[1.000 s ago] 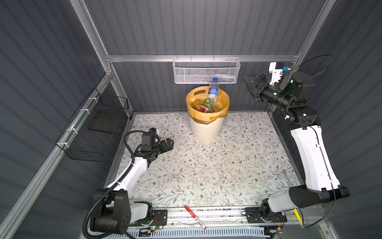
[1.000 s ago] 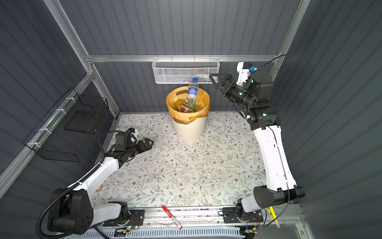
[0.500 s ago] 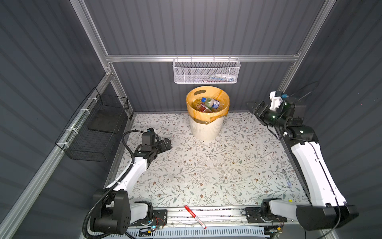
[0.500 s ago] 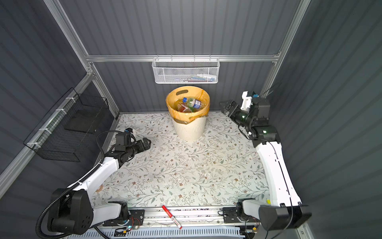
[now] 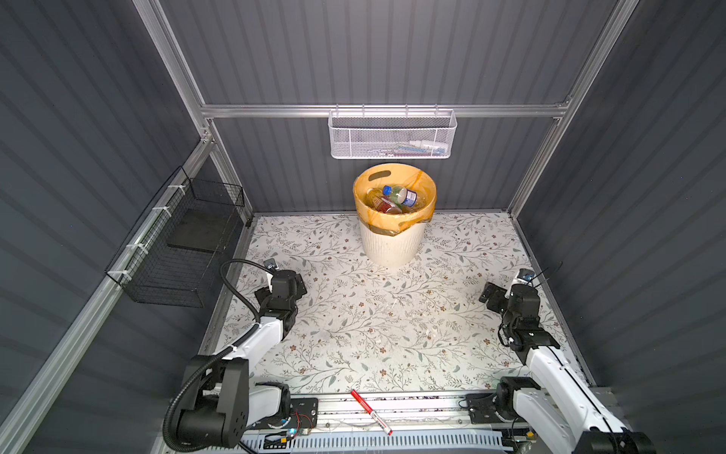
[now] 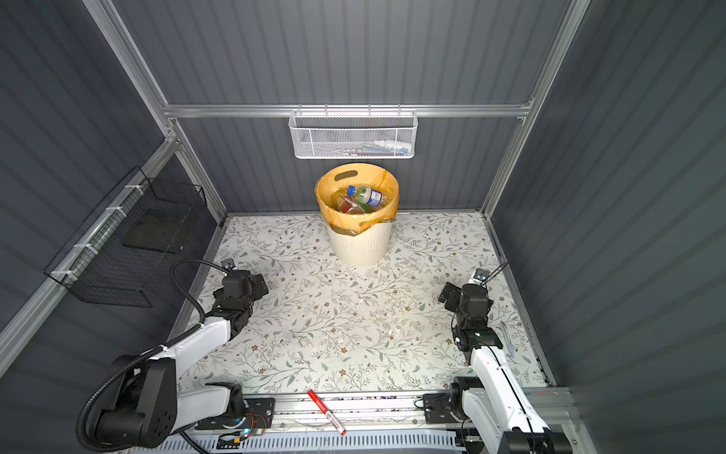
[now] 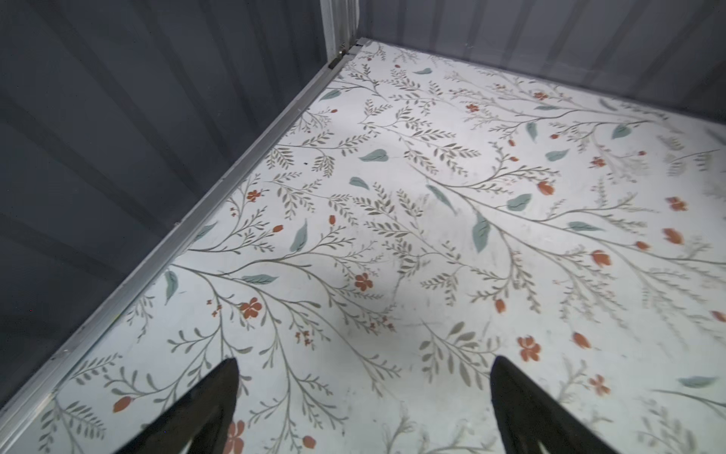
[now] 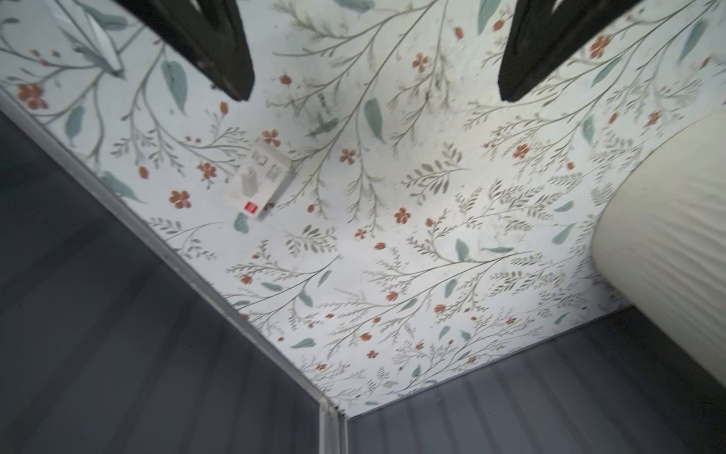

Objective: Throw the plastic bottles in the bin

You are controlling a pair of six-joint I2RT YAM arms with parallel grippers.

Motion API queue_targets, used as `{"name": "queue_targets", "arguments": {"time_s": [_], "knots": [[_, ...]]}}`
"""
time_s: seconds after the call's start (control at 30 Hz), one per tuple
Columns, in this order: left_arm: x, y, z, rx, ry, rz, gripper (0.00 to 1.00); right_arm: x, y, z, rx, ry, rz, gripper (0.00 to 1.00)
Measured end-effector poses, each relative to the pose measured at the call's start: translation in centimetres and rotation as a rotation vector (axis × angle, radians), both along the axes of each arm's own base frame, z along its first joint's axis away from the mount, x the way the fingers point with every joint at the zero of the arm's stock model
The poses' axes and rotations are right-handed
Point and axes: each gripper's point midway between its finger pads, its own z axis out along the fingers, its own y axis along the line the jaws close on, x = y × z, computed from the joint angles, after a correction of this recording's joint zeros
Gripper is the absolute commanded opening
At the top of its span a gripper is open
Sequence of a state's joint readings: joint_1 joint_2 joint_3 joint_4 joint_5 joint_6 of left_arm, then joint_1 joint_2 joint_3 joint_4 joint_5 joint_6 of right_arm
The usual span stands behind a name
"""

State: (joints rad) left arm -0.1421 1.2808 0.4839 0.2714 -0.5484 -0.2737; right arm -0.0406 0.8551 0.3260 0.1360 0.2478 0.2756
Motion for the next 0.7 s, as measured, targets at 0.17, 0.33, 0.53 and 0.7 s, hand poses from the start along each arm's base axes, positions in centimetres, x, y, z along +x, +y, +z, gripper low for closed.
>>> {"name": "queue_targets", "arguments": {"time_s": [0.17, 0.33, 0.53, 0.7], "knots": [[0.2, 0.5, -2.4, 0.071, -0.001, -0.008, 1.0, 1.3, -1.7, -0.5, -0.036, -0.08, -0.059, 0.99], [1.5, 0.2, -2.6, 0.125, -0.045, -0.047, 1.0, 2.3, -1.9, -2.3, -0.038, -0.101, -0.063, 0.99], [3.7, -1.2, -3.9, 0.137, -0.087, -0.134, 1.0, 4.9, -1.4, -2.1, -0.071, -0.153, 0.003, 0.99], [4.5, -2.4, -5.9, 0.125, -0.037, -0.22, 1.0, 6.4, 0.1, -2.9, -0.081, -0.166, 0.111, 0.99]]}}
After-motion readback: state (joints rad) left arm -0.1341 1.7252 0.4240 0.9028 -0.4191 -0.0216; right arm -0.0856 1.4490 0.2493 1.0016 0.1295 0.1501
